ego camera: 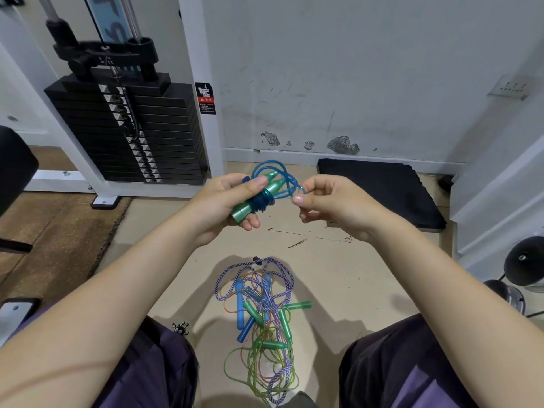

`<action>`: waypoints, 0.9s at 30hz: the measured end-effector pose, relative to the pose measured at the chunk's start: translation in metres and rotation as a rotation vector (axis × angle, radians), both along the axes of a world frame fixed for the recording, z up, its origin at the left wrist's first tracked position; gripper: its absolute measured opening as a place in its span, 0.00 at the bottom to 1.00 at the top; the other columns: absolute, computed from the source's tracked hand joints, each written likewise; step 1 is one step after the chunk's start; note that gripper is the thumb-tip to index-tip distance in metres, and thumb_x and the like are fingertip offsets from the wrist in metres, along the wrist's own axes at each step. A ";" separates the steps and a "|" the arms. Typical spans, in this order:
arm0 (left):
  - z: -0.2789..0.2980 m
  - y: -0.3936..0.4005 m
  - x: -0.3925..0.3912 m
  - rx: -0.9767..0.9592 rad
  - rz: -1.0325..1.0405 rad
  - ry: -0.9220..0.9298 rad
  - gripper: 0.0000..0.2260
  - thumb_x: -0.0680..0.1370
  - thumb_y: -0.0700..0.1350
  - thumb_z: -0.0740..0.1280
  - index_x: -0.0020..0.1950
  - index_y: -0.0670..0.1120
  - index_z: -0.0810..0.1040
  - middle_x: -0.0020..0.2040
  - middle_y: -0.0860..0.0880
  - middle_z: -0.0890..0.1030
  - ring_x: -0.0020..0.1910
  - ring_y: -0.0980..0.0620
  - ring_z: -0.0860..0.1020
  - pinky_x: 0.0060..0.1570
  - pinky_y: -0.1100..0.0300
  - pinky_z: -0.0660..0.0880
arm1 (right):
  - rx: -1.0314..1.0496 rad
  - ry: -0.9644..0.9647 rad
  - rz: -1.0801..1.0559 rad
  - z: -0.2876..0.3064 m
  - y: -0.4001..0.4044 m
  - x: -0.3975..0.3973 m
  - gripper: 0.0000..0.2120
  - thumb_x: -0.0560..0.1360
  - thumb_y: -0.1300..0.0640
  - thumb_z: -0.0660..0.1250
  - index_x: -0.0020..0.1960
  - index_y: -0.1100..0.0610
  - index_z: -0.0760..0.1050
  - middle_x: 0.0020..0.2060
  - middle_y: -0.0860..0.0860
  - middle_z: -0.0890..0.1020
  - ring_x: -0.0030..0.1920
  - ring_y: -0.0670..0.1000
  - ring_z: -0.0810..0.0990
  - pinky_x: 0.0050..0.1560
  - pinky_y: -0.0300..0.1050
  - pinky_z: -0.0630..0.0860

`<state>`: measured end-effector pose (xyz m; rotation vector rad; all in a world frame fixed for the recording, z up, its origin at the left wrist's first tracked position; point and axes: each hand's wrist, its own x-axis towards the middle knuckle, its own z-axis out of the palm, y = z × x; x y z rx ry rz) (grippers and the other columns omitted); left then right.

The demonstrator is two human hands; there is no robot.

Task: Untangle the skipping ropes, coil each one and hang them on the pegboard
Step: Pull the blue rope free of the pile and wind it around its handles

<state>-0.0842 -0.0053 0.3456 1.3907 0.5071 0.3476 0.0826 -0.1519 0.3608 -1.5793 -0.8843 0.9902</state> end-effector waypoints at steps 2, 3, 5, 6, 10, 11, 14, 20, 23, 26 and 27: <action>0.002 0.005 -0.001 -0.031 0.039 -0.019 0.20 0.70 0.54 0.72 0.51 0.40 0.77 0.41 0.43 0.85 0.25 0.48 0.79 0.25 0.61 0.75 | 0.026 0.031 -0.031 0.001 -0.002 0.009 0.04 0.76 0.64 0.69 0.43 0.60 0.75 0.33 0.54 0.78 0.32 0.49 0.79 0.37 0.39 0.79; 0.002 0.008 -0.002 -0.029 0.055 -0.014 0.18 0.70 0.53 0.72 0.49 0.41 0.75 0.39 0.44 0.85 0.25 0.48 0.79 0.25 0.61 0.75 | 0.048 0.055 -0.057 0.003 -0.004 0.014 0.04 0.77 0.63 0.68 0.44 0.61 0.75 0.36 0.55 0.79 0.34 0.50 0.80 0.39 0.41 0.80; 0.003 0.009 -0.003 0.017 0.035 0.040 0.18 0.69 0.53 0.73 0.48 0.43 0.72 0.38 0.43 0.85 0.25 0.46 0.79 0.25 0.60 0.75 | 0.094 0.104 -0.114 0.004 -0.005 0.021 0.03 0.79 0.63 0.65 0.46 0.61 0.74 0.42 0.57 0.81 0.39 0.52 0.82 0.42 0.44 0.81; 0.003 0.007 -0.003 0.049 -0.004 0.083 0.20 0.68 0.54 0.74 0.49 0.42 0.72 0.40 0.40 0.85 0.25 0.46 0.79 0.25 0.59 0.75 | 0.115 0.120 -0.137 0.003 -0.005 0.022 0.04 0.79 0.63 0.64 0.46 0.61 0.74 0.44 0.58 0.81 0.41 0.53 0.83 0.43 0.44 0.81; 0.003 -0.001 -0.002 0.102 -0.244 0.244 0.21 0.70 0.54 0.73 0.52 0.42 0.71 0.47 0.34 0.83 0.26 0.45 0.77 0.27 0.58 0.74 | 0.164 0.105 -0.209 0.000 0.000 0.013 0.05 0.81 0.63 0.61 0.46 0.60 0.70 0.37 0.56 0.80 0.33 0.53 0.81 0.34 0.45 0.79; 0.003 -0.001 -0.002 0.096 -0.296 0.257 0.20 0.71 0.53 0.74 0.52 0.42 0.71 0.46 0.35 0.84 0.26 0.45 0.76 0.28 0.59 0.73 | 0.179 0.083 -0.221 0.000 0.001 0.011 0.05 0.81 0.64 0.61 0.46 0.59 0.69 0.35 0.55 0.79 0.29 0.52 0.78 0.32 0.44 0.77; 0.006 -0.004 -0.003 0.027 -0.395 0.224 0.17 0.72 0.47 0.74 0.58 0.44 0.76 0.41 0.41 0.84 0.30 0.48 0.80 0.29 0.59 0.75 | 0.192 -0.001 -0.254 0.000 0.002 0.007 0.06 0.80 0.63 0.63 0.45 0.58 0.69 0.30 0.53 0.73 0.25 0.50 0.68 0.29 0.42 0.69; 0.002 -0.011 -0.004 -0.086 -0.476 0.210 0.17 0.72 0.41 0.75 0.60 0.45 0.77 0.45 0.40 0.84 0.46 0.43 0.84 0.41 0.55 0.80 | 0.181 -0.109 -0.206 -0.004 0.008 -0.011 0.06 0.79 0.60 0.66 0.45 0.56 0.71 0.25 0.51 0.66 0.23 0.45 0.64 0.25 0.37 0.65; -0.002 -0.015 -0.002 -0.089 -0.485 0.221 0.15 0.73 0.43 0.72 0.58 0.46 0.74 0.46 0.41 0.84 0.45 0.42 0.82 0.46 0.52 0.80 | 0.175 -0.123 -0.187 -0.006 0.010 -0.016 0.05 0.79 0.59 0.66 0.46 0.56 0.71 0.23 0.51 0.66 0.21 0.46 0.63 0.22 0.35 0.63; -0.005 -0.024 0.001 -0.025 -0.427 0.228 0.15 0.73 0.50 0.73 0.55 0.46 0.76 0.39 0.44 0.82 0.39 0.46 0.81 0.44 0.53 0.78 | 0.171 -0.135 -0.172 -0.009 0.014 -0.019 0.05 0.79 0.59 0.67 0.46 0.57 0.71 0.25 0.52 0.65 0.24 0.49 0.62 0.25 0.40 0.64; -0.005 -0.027 0.003 0.040 -0.393 0.236 0.16 0.73 0.53 0.74 0.54 0.46 0.78 0.36 0.45 0.80 0.36 0.47 0.79 0.44 0.53 0.77 | 0.170 -0.143 -0.176 -0.011 0.015 -0.020 0.06 0.79 0.59 0.67 0.45 0.57 0.71 0.25 0.52 0.65 0.25 0.50 0.62 0.25 0.40 0.64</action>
